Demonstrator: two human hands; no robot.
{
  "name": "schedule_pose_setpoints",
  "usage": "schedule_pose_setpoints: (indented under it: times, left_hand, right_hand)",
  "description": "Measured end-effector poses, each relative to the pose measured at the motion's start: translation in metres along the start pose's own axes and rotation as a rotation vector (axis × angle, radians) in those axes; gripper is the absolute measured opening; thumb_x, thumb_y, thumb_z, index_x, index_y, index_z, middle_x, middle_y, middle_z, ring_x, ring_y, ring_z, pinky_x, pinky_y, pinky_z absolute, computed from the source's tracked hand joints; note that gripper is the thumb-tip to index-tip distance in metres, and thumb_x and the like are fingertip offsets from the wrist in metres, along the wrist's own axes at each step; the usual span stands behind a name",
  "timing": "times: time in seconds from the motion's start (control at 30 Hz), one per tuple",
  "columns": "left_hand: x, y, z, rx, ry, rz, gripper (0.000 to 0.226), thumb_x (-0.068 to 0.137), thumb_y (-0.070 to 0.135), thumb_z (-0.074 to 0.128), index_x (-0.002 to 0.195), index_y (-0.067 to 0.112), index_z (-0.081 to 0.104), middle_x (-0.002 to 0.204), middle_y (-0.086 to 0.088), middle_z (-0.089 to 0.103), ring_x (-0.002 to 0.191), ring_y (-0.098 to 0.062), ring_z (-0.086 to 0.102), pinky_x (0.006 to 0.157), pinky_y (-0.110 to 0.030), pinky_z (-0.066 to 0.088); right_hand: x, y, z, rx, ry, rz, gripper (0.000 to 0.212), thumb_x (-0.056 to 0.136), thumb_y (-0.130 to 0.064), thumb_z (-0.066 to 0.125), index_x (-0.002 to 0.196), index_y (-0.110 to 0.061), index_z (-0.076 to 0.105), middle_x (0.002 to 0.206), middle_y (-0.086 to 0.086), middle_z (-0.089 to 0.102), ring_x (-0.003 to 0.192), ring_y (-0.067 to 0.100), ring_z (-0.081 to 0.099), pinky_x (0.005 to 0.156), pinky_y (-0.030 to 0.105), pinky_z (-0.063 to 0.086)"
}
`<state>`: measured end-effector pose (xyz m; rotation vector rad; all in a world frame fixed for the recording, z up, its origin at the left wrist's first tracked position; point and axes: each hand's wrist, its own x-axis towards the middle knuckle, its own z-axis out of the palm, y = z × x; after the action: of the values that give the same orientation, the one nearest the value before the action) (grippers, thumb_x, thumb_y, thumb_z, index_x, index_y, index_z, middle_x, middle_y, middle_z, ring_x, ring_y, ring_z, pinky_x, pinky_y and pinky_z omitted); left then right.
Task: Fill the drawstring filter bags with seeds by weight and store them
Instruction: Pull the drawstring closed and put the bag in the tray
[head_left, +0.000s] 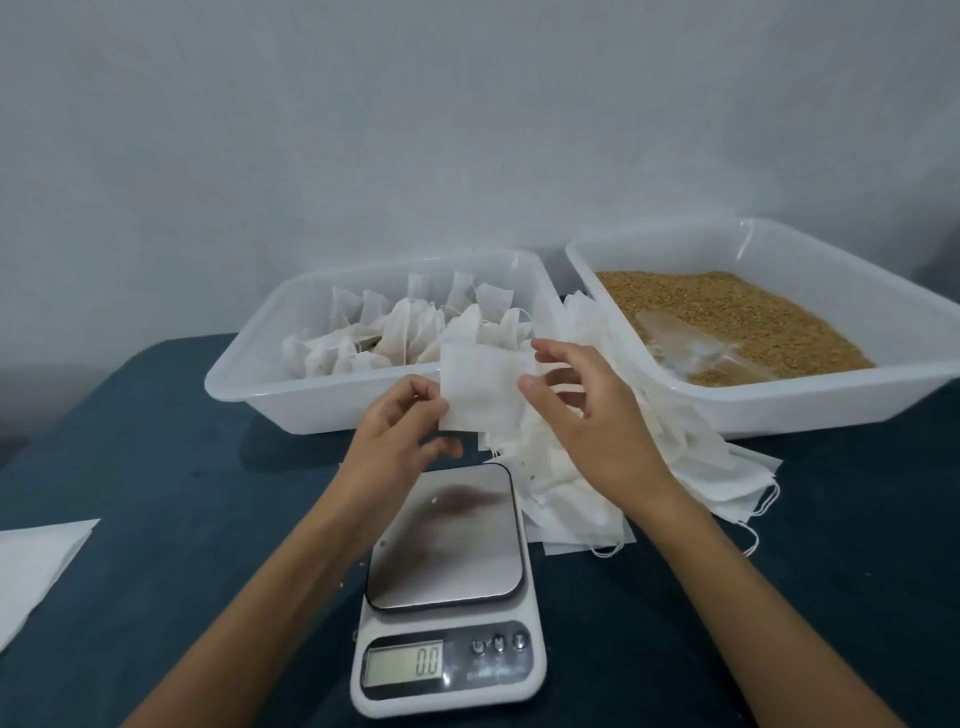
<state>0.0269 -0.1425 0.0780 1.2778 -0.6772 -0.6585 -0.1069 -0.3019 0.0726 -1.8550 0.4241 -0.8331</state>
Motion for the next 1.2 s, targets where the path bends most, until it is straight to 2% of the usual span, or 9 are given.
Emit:
schedule_pose_setpoints:
  times: [0.1,0.23,0.4,0.5,0.6,0.7,0.83,0.97,1.2]
  left_hand:
    - [-0.006,-0.008,-0.004,-0.179,-0.043,-0.026,0.017,0.101,0.004,0.052,0.086,0.013,0.052,0.093,-0.01,0.065,0.087,-0.023,0.067,0.073,-0.03,0.058]
    - [-0.01,-0.01,-0.004,-0.281,-0.024,-0.018,0.018,0.102,0.0,0.047,0.088,0.01,0.051,0.09,-0.01,0.065,0.084,-0.023,0.069,0.072,-0.031,0.06]
    - [-0.019,-0.005,-0.011,-0.441,-0.201,-0.038,0.006,0.092,0.011,0.049,0.087,0.012,0.048,0.097,-0.006,0.063,0.099,-0.021,0.066,0.093,-0.04,0.058]
    - [-0.022,-0.003,-0.011,-0.56,-0.22,-0.061,0.008,0.092,0.009,0.051,0.085,0.013,0.048,0.096,-0.006,0.061,0.101,-0.022,0.065,0.093,-0.039,0.057]
    - [-0.019,-0.003,-0.014,-0.553,-0.097,-0.07,0.009,0.09,0.011,0.055,0.082,0.013,0.053,0.1,-0.01,0.065,0.097,-0.026,0.066,0.097,-0.043,0.058]
    - [-0.015,-0.008,-0.013,-0.423,0.136,-0.061,0.009,0.098,0.007,0.058,0.089,0.01,0.057,0.1,-0.011,0.067,0.092,-0.024,0.069,0.088,-0.037,0.062]
    - [-0.02,-0.016,-0.009,0.278,0.414,0.269,0.015,0.096,0.005,0.067,0.102,0.016,0.06,0.102,0.0,0.068,0.089,-0.01,0.064,0.082,-0.024,0.056]
    - [-0.028,-0.014,-0.001,0.482,0.285,0.512,0.014,0.086,0.0,0.063,0.087,0.013,0.067,0.089,0.004,0.066,0.082,-0.017,0.061,0.076,-0.03,0.05]
    - [-0.038,-0.021,0.015,0.499,0.009,0.428,0.014,0.086,0.006,0.08,0.089,0.011,0.068,0.084,0.002,0.067,0.072,-0.021,0.06,0.069,-0.035,0.053]
  right_hand:
    - [0.0,0.0,0.004,0.164,-0.162,0.154,0.05,0.093,-0.029,0.069,0.14,-0.018,0.056,0.128,-0.005,0.064,0.106,0.005,0.066,0.089,0.02,0.054]
    - [-0.003,-0.001,0.001,0.419,-0.245,0.295,0.029,0.092,-0.014,0.07,0.12,-0.006,0.068,0.111,0.015,0.074,0.086,0.021,0.073,0.075,0.027,0.059]
    - [-0.001,-0.003,-0.001,0.628,-0.374,0.47,0.043,0.086,-0.025,0.075,0.122,-0.001,0.068,0.111,0.014,0.066,0.068,0.018,0.065,0.06,0.024,0.054]
    - [-0.004,-0.004,-0.001,0.687,-0.529,0.471,0.021,0.086,-0.018,0.074,0.105,-0.009,0.079,0.096,0.005,0.069,0.058,0.009,0.055,0.053,0.02,0.046]
    - [-0.005,-0.006,0.002,0.697,-0.447,0.476,0.007,0.08,-0.009,0.074,0.082,-0.013,0.08,0.078,0.003,0.069,0.053,0.007,0.053,0.049,0.018,0.044]
    - [-0.004,-0.008,0.001,0.675,-0.359,0.483,0.005,0.079,-0.013,0.075,0.078,-0.017,0.079,0.08,0.004,0.068,0.056,0.009,0.055,0.05,0.019,0.048]
    - [-0.006,-0.009,0.003,0.562,-0.278,0.402,0.01,0.087,-0.017,0.073,0.077,-0.016,0.074,0.076,0.002,0.062,0.06,0.012,0.056,0.052,0.022,0.05]
    - [-0.01,-0.01,0.008,0.495,-0.217,0.325,0.014,0.091,-0.014,0.071,0.079,-0.011,0.066,0.077,0.008,0.068,0.059,0.016,0.059,0.053,0.024,0.051]
    - [-0.013,-0.011,0.016,0.468,-0.224,0.266,0.019,0.085,-0.016,0.076,0.074,-0.01,0.062,0.07,0.011,0.065,0.063,0.02,0.062,0.059,0.027,0.054]
